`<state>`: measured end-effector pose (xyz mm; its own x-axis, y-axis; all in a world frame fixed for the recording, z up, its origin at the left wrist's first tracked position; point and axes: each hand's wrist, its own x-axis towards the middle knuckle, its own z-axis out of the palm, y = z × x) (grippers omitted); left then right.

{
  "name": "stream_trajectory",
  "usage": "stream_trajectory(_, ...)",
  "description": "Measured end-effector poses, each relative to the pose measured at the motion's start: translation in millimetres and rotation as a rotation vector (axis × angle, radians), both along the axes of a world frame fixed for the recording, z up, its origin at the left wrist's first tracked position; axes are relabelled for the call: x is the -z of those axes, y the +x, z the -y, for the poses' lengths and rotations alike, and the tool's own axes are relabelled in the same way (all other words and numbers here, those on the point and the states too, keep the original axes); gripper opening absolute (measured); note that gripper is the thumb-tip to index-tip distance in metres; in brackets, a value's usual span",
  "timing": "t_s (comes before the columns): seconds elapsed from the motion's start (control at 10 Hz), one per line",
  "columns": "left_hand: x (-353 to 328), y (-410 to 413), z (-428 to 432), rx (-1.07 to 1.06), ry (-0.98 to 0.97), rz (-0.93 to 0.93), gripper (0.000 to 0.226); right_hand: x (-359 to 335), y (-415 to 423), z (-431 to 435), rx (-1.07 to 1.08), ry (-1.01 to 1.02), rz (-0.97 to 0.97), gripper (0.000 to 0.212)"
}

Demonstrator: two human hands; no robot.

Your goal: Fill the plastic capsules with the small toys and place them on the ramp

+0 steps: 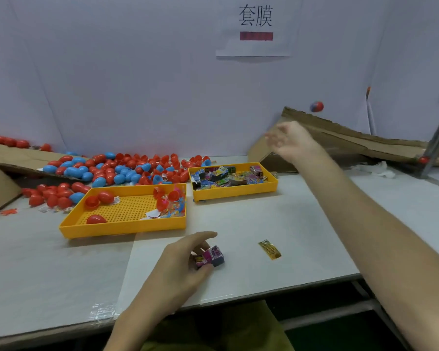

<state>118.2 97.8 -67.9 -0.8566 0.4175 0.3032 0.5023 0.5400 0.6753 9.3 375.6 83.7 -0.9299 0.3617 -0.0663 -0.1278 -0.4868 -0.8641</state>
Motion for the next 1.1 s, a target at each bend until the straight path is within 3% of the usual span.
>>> stream_trajectory(0.1,1.4,-1.6,2.6,-0.015,0.137,0.074,0.073,45.4,38.3,37.2,-0.257,0.488,-0.028,0.023)
stream_trajectory(0.2,2.7,-0.9,5.1,-0.032,0.301,0.108,0.074,94.8,86.1,70.1,-0.573,0.926,-0.123,0.031)
stream_trajectory(0.3,1.5,-3.5,7.6,-0.059,0.428,0.123,0.066,124.4,114.3,88.5,-0.693,1.099,-0.181,0.034)
stream_trajectory(0.5,2.0,-6.5,14.0,-0.073,0.484,0.188,0.025,130.8,118.9,95.7,-0.484,1.149,-0.220,0.017)
stream_trajectory(0.6,2.3,-5.5,11.7,-0.087,0.518,0.185,0.017,135.2,115.6,94.8,-0.426,1.109,-0.246,0.014)
stream_trajectory(0.8,1.6,-8.0,9.3,-0.156,0.617,0.231,0.012,116.4,64.3,83.7,0.055,0.939,-0.187,0.010)
stream_trajectory(0.9,3.5,-8.1,9.7,-0.126,0.563,0.227,0.010,96.0,21.9,84.5,0.187,0.941,-0.132,0.025)
stream_trajectory(1.0,4.0,-7.3,10.0,-0.106,0.539,0.215,0.011,76.9,-5.9,84.9,0.043,0.916,0.079,0.048)
stream_trajectory(1.1,3.3,-8.7,11.2,-0.117,0.538,0.221,0.012,51.6,1.5,82.5,-0.170,0.934,-0.004,0.030)
